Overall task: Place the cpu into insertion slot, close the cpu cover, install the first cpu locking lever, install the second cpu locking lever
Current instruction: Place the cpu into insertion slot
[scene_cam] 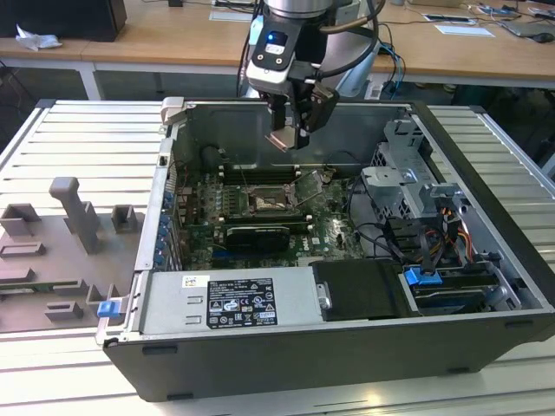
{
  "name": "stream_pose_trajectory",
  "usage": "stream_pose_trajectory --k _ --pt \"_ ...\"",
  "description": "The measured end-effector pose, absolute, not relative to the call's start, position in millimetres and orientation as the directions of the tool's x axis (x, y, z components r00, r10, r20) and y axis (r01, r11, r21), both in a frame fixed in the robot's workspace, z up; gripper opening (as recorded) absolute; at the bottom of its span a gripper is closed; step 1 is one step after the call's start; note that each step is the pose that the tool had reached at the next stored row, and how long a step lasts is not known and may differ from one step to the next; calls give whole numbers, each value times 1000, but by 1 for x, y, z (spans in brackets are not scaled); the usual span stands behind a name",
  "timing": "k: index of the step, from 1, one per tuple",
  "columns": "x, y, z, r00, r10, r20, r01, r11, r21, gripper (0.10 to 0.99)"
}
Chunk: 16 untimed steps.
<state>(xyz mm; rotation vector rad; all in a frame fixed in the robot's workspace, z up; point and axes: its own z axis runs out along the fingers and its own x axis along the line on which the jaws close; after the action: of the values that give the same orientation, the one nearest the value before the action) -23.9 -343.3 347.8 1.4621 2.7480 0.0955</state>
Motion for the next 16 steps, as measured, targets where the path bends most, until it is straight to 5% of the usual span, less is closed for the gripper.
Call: stream_pose_trajectory --k 16 --pt "-24 -343 345 -514 858 5 856 513 67 533"
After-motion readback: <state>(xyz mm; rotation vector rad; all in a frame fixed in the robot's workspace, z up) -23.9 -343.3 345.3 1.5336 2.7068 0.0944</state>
